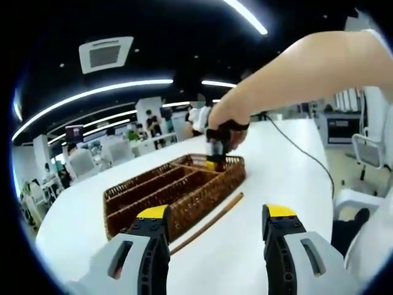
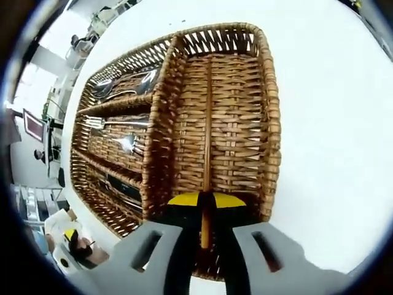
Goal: Arrange the knives, forks, and spoons in their matching storage slots by inserting each utensil handle-first until every utensil is classified and aligned in the correct compartment
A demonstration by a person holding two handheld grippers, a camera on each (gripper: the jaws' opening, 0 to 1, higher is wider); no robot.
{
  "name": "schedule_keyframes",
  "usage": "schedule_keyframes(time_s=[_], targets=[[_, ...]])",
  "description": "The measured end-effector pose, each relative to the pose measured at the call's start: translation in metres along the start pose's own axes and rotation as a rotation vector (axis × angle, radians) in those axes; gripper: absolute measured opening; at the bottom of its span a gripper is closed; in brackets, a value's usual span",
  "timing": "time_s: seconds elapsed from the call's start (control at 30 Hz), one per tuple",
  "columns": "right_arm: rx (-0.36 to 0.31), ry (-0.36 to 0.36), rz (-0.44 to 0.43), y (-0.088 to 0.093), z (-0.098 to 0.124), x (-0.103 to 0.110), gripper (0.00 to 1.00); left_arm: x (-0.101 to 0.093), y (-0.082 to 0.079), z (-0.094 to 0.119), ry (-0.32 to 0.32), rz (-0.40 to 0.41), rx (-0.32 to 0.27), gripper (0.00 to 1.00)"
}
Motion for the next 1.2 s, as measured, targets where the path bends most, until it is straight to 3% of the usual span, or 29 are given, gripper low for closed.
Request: schedule_keyframes(time_s=[0.23, 0.3, 0.63, 0.93, 1.07, 1.1, 1.2], targets=[[-0.008, 0.023, 0.037, -0.006, 0.004, -0.001, 0.07, -0.002, 0.001, 0.0, 0.003, 0.0, 0.002, 0.6], [-0.017, 0.039, 0.087, -0.011, 0.005, 0.002, 0.07, -0.002, 0.001, 0.0, 0.004, 0.002, 0.003, 0.6], [-0.04, 0.07, 0.11, -0.028, -0.001, 0.005, 0.06, -0.001, 0.003, 0.003, -0.006, 0.01, 0.008, 0.6], [-0.093, 0.071, -0.018, -0.023, 0.001, -0.002, 0.05, -0.002, 0.006, 0.002, -0.001, 0.01, 0.022, 0.59], [-0.101, 0.068, 0.022, -0.021, 0.002, -0.001, 0.05, -0.004, 0.003, 0.001, 0.006, 0.006, 0.017, 0.59], [-0.101, 0.081, -0.019, -0.02, 0.004, -0.004, 0.05, -0.005, 0.003, 0.001, 0.006, 0.004, 0.016, 0.59], [-0.107, 0.066, -0.013, -0.021, 0.004, -0.004, 0.05, -0.005, 0.003, 0.002, 0.006, 0.005, 0.017, 0.59]])
Point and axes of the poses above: the point that each gripper's makers call its tool centre point, and the gripper's own axes: z roughly backward along the fingers, x roughly to its left, y roughly out of its underside, the point moved 4 cm from there along z, roughly backward along the fingers, and after that the axes turned 9 degrees about -z, right-handed, at the moved point
